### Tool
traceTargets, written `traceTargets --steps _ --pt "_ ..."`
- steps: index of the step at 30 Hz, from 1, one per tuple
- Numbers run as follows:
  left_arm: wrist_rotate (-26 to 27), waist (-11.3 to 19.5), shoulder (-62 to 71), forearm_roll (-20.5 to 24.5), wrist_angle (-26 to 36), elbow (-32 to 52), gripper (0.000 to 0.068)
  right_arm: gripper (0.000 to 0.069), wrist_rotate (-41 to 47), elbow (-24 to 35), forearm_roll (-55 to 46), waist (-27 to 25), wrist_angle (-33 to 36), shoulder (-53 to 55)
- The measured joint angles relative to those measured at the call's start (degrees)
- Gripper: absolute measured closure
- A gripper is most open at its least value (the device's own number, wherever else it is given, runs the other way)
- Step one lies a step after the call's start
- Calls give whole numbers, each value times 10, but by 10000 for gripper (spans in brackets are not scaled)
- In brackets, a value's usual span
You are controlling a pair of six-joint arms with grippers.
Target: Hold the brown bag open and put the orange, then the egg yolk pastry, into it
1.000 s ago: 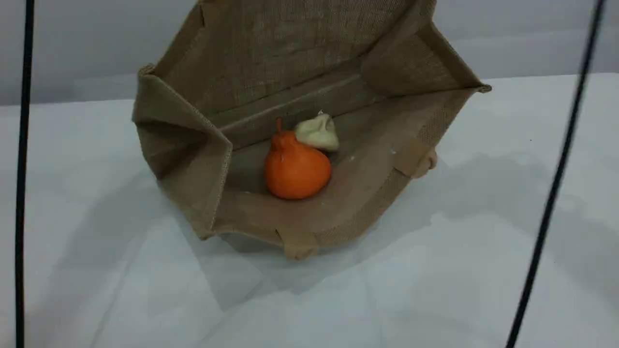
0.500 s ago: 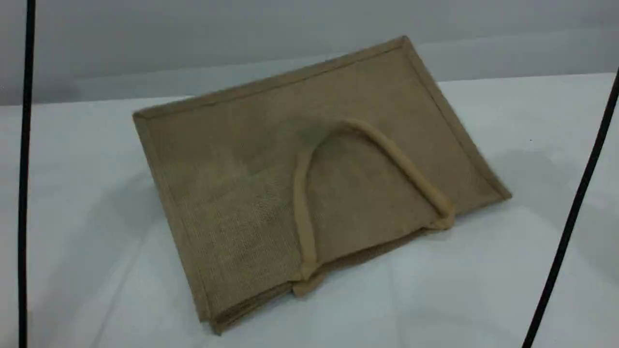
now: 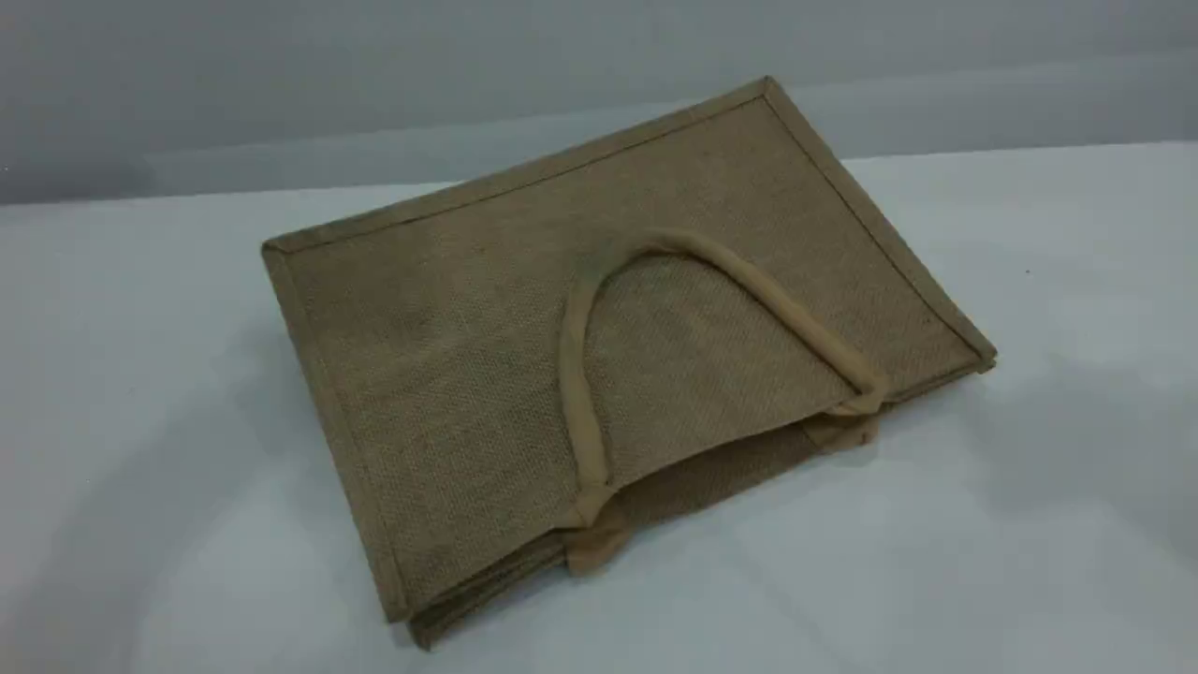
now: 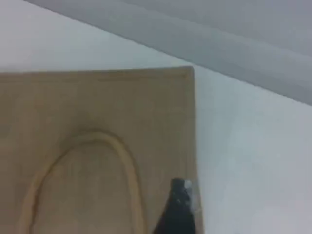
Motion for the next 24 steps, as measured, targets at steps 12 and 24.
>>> traceTargets --steps 12,24 --pt "-49 0 -209 68 0 137 213 124 16 0 13 0 122 -216" --pt "-44 0 -502 83 -1 423 213 125 19 0 54 1 196 -409"
